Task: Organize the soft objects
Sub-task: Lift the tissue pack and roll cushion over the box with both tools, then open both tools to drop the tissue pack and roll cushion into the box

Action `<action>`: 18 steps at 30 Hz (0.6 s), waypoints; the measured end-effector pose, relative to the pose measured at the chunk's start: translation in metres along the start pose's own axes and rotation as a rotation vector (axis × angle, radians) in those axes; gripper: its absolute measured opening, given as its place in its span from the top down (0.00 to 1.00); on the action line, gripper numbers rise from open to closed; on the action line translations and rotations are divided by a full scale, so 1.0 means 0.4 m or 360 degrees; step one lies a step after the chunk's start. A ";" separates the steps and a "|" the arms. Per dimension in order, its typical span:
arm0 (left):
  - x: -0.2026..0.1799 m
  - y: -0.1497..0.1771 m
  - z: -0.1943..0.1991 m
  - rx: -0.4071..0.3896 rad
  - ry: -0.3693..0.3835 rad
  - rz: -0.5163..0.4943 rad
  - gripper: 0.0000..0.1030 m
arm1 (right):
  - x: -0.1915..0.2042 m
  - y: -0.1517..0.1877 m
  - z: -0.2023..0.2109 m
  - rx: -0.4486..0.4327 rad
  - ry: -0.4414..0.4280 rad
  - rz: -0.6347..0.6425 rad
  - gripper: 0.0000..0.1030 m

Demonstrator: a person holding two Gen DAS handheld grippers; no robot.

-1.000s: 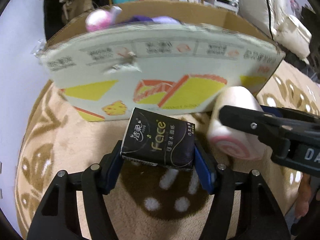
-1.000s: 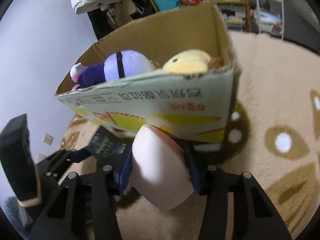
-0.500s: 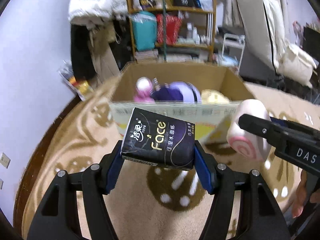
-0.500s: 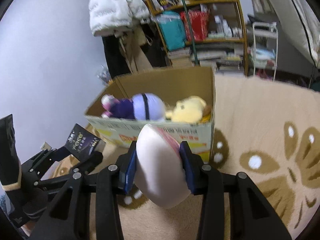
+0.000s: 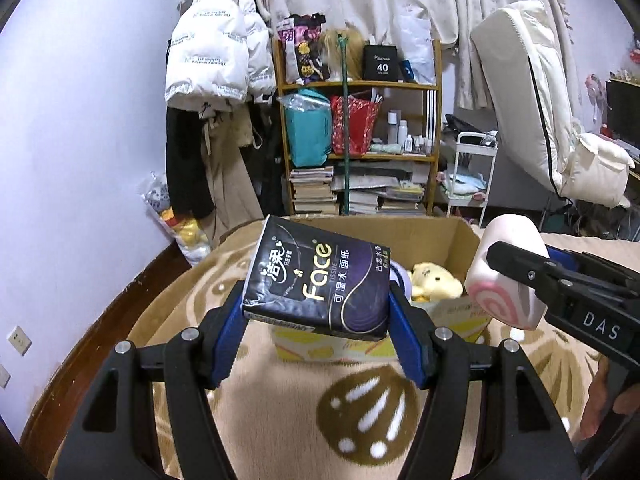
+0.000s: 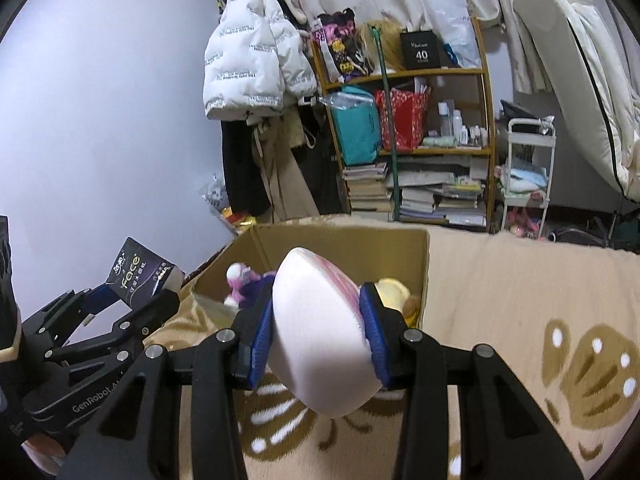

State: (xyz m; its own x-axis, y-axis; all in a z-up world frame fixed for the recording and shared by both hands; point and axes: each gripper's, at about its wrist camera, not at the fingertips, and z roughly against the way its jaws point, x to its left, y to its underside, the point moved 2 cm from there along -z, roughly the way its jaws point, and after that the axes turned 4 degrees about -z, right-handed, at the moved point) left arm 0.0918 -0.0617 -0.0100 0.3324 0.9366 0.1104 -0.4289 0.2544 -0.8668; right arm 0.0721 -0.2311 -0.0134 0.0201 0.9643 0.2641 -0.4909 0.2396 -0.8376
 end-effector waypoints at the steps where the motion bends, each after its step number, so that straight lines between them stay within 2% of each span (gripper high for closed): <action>1: 0.000 -0.004 -0.004 -0.0010 0.0000 -0.0008 0.37 | 0.000 -0.009 -0.008 -0.0013 -0.0004 0.0006 0.58; 8: -0.001 -0.037 -0.055 -0.0046 0.0017 -0.0033 0.37 | -0.003 -0.044 -0.046 -0.0046 0.0002 0.0050 0.57; 13: 0.000 -0.053 -0.104 -0.0049 -0.0018 -0.0095 0.37 | -0.011 -0.056 -0.077 -0.0028 -0.0013 0.0084 0.57; 18: 0.012 -0.051 -0.154 -0.0027 -0.0024 -0.0081 0.37 | -0.022 -0.057 -0.120 0.0028 -0.0036 0.0118 0.57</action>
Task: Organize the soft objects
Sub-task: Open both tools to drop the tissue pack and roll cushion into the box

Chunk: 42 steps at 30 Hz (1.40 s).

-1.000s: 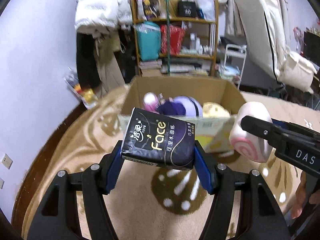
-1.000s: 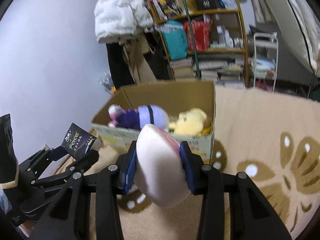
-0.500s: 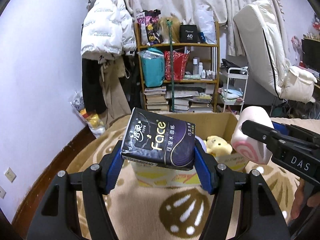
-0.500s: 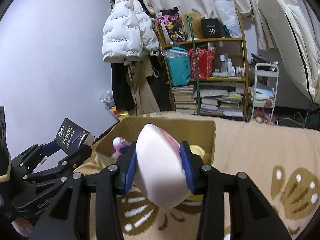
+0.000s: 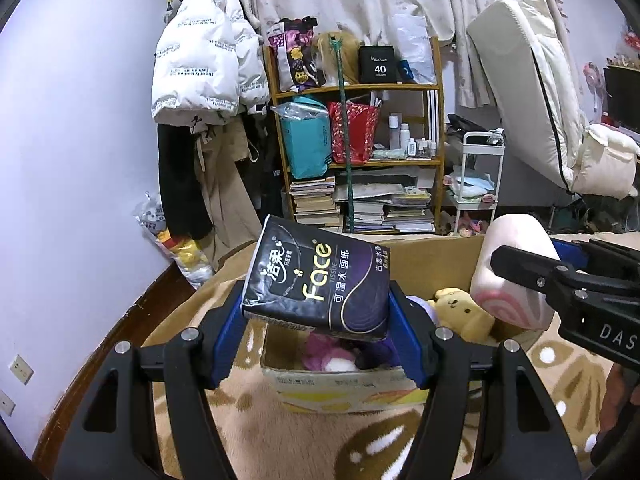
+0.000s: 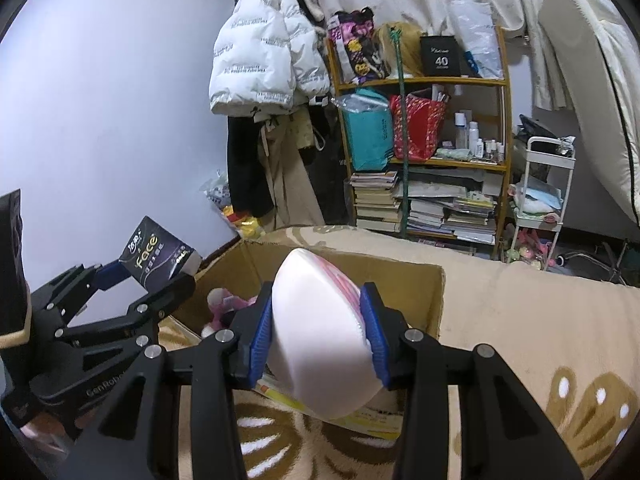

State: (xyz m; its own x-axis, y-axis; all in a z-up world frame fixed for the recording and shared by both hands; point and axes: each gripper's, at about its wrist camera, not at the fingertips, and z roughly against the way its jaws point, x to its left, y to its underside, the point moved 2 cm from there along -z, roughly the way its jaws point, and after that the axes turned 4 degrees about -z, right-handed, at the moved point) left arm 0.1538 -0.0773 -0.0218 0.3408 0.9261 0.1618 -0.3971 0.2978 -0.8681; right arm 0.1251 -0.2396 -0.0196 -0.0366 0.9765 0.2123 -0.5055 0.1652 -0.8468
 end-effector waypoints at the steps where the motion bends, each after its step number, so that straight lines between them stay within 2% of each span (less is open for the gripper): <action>1: 0.001 0.003 -0.013 0.0012 -0.0003 -0.0004 0.37 | -0.003 0.000 -0.010 0.0010 -0.0004 0.0003 0.56; 4: 0.002 0.010 -0.044 0.0040 -0.0001 0.0000 0.36 | -0.013 0.003 -0.033 0.0021 -0.0021 0.0002 0.55; 7: 0.003 0.024 -0.072 0.0088 0.0018 0.0045 0.36 | -0.030 0.020 -0.050 0.0014 -0.0060 -0.0025 0.48; 11: 0.005 0.039 -0.101 0.0149 0.0057 0.0060 0.35 | -0.054 0.042 -0.087 0.0102 -0.0040 -0.0096 0.48; 17: 0.013 0.048 -0.115 0.0187 0.0070 0.0085 0.34 | -0.066 0.044 -0.091 0.0106 -0.0027 -0.0121 0.44; 19: 0.017 0.048 -0.113 0.0190 0.0071 0.0090 0.26 | -0.062 0.043 -0.088 0.0101 -0.0019 -0.0108 0.42; 26: 0.016 0.043 -0.083 0.0162 0.0061 0.0079 0.20 | -0.055 0.032 -0.059 0.0053 0.0007 -0.0101 0.31; 28: 0.016 0.044 -0.069 0.0153 0.0044 0.0070 0.15 | -0.056 0.024 -0.040 0.0030 0.0020 -0.0113 0.30; 30: 0.016 0.044 -0.050 0.0138 0.0027 0.0060 0.14 | -0.059 0.018 -0.021 0.0009 0.0030 -0.0126 0.25; 32: 0.016 0.043 -0.030 0.0130 0.0011 0.0048 0.14 | -0.063 0.013 0.003 -0.0023 0.0049 -0.0134 0.16; 34: 0.017 0.042 -0.012 0.0124 -0.0004 0.0043 0.09 | -0.064 0.008 0.027 -0.0046 0.0063 -0.0125 0.13; 42: 0.021 0.036 0.073 0.0076 -0.0028 0.0039 0.06 | -0.032 0.006 0.100 -0.0069 0.0067 -0.0036 0.00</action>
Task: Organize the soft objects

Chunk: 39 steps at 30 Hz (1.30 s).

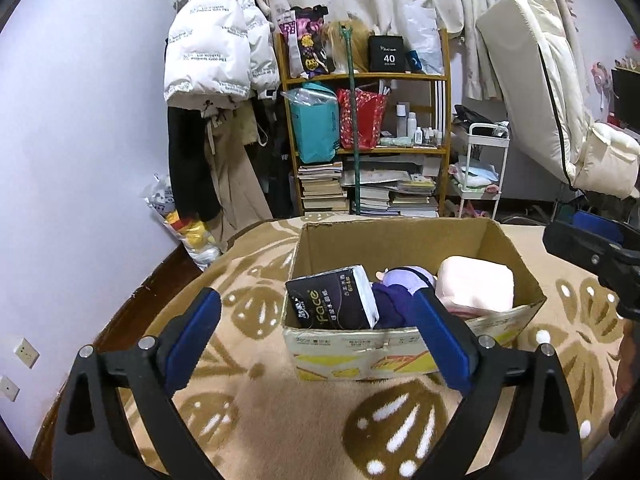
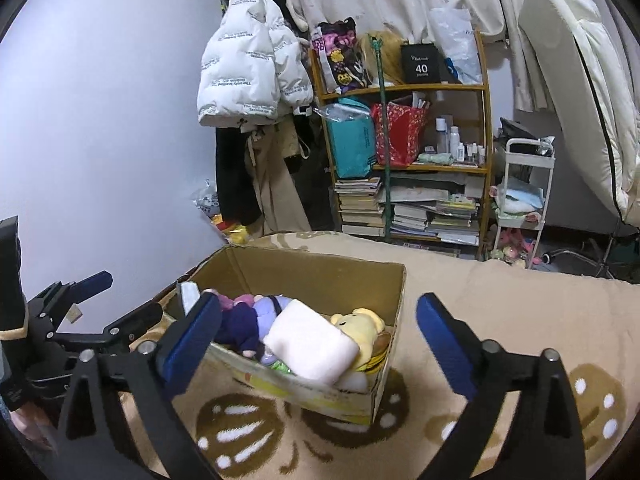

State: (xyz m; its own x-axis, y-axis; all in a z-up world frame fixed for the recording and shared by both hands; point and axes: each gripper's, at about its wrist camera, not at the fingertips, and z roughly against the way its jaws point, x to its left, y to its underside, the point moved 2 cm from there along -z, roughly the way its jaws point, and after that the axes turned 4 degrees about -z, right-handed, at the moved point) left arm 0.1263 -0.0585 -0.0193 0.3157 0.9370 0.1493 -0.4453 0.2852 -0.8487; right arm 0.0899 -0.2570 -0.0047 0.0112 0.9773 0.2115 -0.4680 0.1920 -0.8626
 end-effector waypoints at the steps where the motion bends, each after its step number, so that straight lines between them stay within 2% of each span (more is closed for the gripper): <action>1: 0.001 0.001 0.008 -0.0001 -0.0007 0.0000 0.03 | 0.005 0.002 0.011 -0.0006 0.0007 0.0017 0.00; 14: 0.010 0.024 0.125 0.0000 -0.0067 0.0002 0.02 | 0.031 0.018 0.118 -0.0041 0.0071 0.0043 0.00; 26: 0.006 0.041 0.270 -0.0127 -0.0160 -0.0061 0.02 | 0.037 0.030 0.215 -0.0105 0.0105 0.0058 0.00; 39: 0.012 0.056 0.307 -0.0188 -0.0175 -0.0022 0.02 | 0.020 0.046 0.261 -0.0144 0.0153 0.0023 0.00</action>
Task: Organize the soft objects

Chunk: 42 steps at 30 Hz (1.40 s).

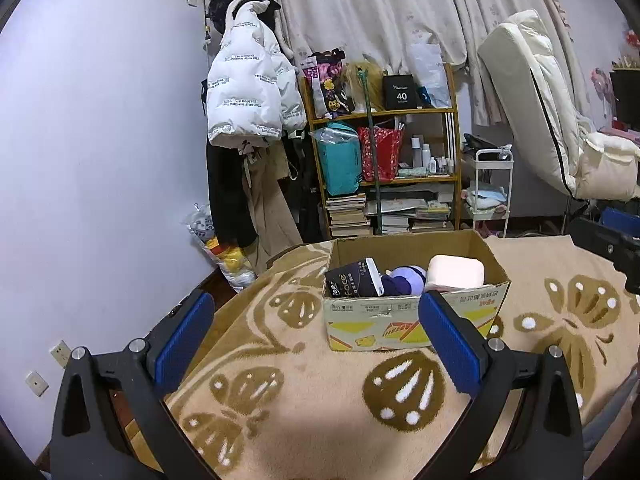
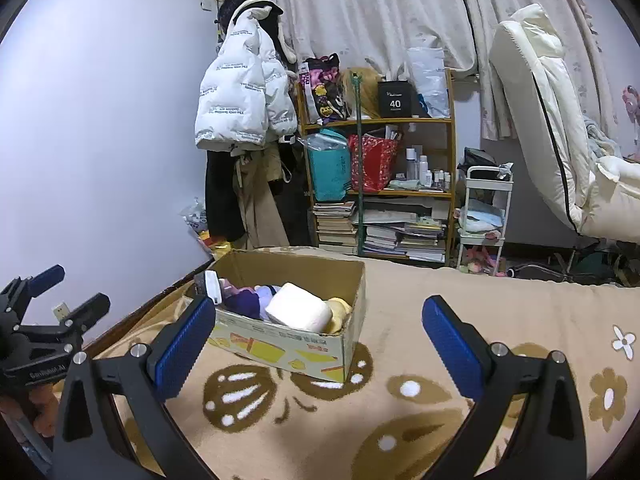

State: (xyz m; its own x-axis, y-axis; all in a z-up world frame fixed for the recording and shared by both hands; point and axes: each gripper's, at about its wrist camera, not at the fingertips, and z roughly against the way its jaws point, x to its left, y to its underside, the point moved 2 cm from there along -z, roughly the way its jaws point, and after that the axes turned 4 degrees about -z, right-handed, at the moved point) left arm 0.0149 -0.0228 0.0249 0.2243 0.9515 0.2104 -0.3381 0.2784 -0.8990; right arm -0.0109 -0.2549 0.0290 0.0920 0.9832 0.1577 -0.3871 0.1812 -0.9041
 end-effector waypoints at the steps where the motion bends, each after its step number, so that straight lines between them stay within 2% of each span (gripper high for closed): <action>1: 0.001 0.001 -0.006 0.0005 0.0010 0.0000 0.02 | -0.001 0.001 -0.001 -0.0002 0.0008 0.0001 0.00; 12: 0.013 0.025 -0.067 0.0043 0.0079 0.0098 0.02 | -0.017 0.018 -0.041 0.0036 0.0061 0.0011 0.00; 42: -0.005 0.036 -0.082 0.0022 0.0079 0.0096 0.02 | -0.020 0.030 -0.070 0.0061 0.0069 0.0029 0.00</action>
State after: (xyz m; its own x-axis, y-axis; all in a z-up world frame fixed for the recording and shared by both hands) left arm 0.0394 -0.0250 -0.0010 0.2481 0.9591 0.1364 -0.3647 0.2229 -0.9041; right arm 0.0093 -0.2612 0.0058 0.1241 0.9846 0.1231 -0.4236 0.1647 -0.8907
